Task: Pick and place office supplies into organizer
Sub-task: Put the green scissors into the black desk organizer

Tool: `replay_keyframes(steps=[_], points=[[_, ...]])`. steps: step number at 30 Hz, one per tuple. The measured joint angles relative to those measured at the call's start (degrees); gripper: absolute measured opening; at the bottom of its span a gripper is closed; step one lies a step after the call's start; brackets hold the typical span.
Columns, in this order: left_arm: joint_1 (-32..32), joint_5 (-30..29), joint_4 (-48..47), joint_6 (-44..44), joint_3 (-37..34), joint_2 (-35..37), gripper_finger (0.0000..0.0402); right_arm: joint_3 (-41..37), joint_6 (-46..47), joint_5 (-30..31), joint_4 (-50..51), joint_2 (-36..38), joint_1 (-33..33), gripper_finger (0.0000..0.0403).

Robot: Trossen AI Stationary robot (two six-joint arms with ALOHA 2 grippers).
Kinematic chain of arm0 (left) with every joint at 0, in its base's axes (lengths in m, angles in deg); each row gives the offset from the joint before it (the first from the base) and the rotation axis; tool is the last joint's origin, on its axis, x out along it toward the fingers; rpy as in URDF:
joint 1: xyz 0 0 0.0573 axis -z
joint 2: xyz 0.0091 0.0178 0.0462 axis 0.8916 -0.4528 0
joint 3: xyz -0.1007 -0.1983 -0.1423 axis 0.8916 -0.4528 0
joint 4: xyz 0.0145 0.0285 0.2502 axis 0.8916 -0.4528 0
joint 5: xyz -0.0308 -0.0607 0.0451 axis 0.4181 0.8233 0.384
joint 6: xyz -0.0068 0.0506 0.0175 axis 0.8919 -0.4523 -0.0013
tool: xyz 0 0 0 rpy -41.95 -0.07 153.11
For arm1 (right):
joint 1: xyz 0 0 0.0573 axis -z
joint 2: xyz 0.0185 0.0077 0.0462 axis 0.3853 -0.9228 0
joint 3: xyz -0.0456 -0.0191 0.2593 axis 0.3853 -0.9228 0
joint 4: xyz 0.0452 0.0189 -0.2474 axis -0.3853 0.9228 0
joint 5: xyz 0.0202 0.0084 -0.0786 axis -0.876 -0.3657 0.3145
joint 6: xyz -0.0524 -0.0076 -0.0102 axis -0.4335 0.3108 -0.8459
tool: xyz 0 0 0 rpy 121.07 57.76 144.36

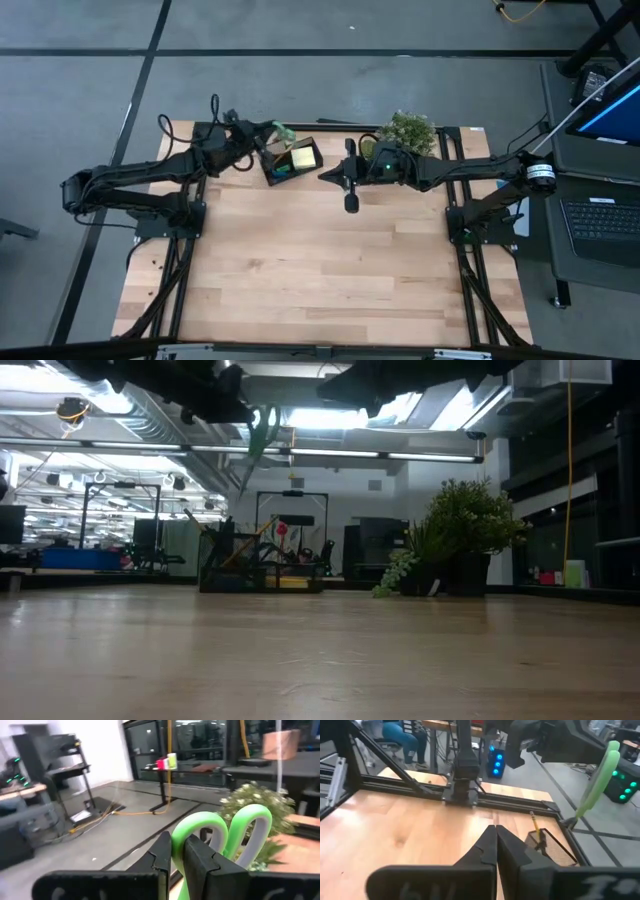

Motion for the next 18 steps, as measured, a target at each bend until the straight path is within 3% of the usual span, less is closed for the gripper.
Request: replay_keyframes(steps=[10,18], points=[[-1.6,-1.1,-0.5,7.5,0.0,-2.7,0.0022,0.0,-0.2,0.1,0.4,0.0,0.0,0.0006],[-1.6,-6.6,-0.3,11.7,0.0,-6.8,0.0022,0.0,-0.2,0.1,3.1,0.0,0.0,0.0004]])
